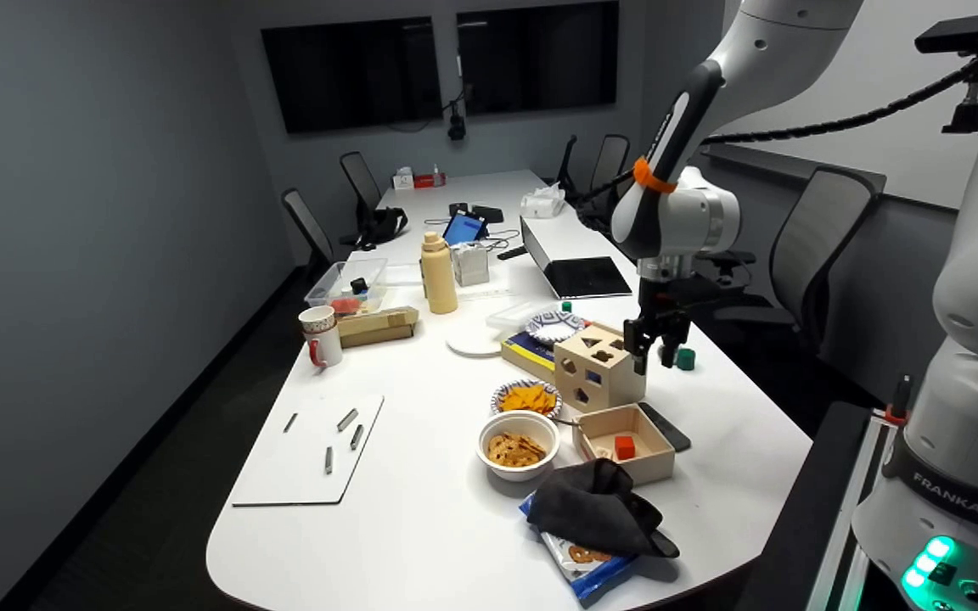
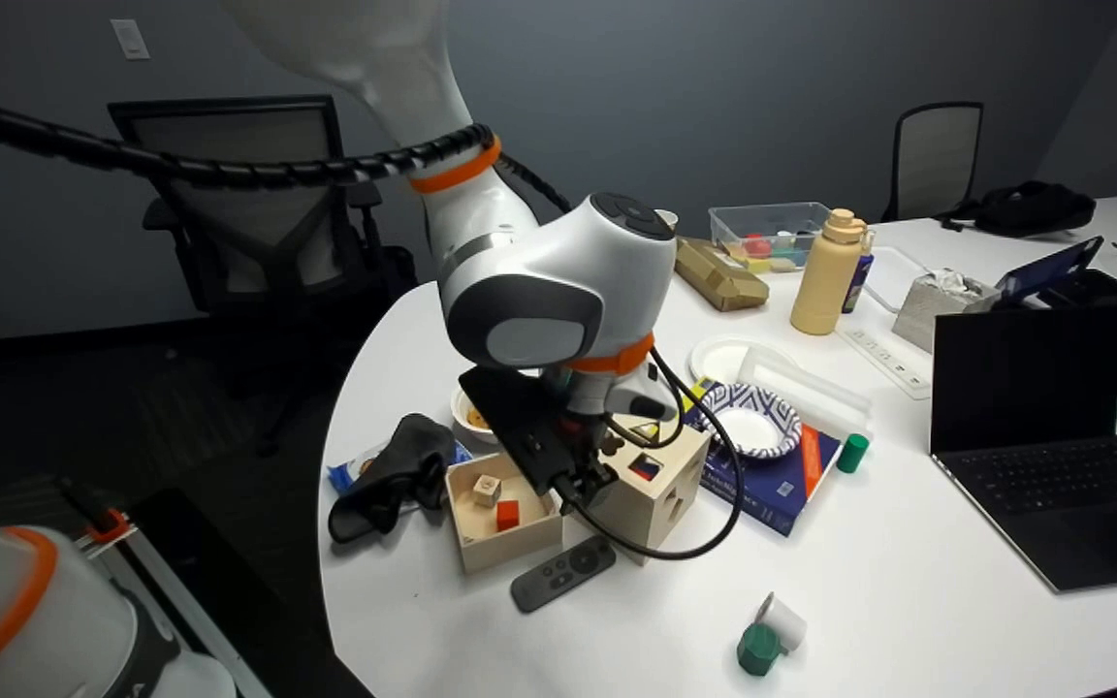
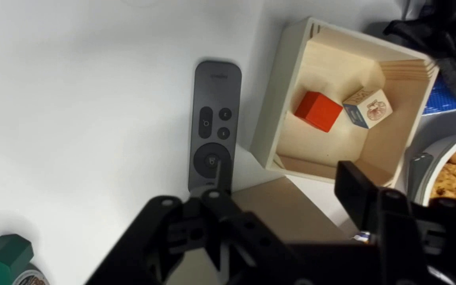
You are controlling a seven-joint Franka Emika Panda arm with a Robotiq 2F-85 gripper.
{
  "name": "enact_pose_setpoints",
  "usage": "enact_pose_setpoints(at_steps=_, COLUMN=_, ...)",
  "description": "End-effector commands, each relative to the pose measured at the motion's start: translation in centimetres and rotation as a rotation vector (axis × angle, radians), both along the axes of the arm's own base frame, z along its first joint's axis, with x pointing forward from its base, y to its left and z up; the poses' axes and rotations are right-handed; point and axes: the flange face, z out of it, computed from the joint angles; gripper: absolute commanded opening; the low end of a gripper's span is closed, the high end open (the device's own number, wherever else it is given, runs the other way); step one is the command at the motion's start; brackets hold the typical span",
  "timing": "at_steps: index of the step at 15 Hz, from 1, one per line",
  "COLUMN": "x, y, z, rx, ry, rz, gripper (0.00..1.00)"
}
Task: Press a button on the grey remote.
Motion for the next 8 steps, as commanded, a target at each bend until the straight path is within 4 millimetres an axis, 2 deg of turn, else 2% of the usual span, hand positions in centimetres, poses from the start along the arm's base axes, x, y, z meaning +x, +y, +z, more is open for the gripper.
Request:
enact_pose_setpoints(at_steps=1, x=-0.5, y=1.7, z=3.1, rx=-0.023, ry=0.007, rz=0.018, gripper=0.99)
enact_pose_setpoints(at_steps=8, x=0.0, y=2.8, z=5.3, rx=-0.033, ry=0.006, rz=0.060, gripper=1.00)
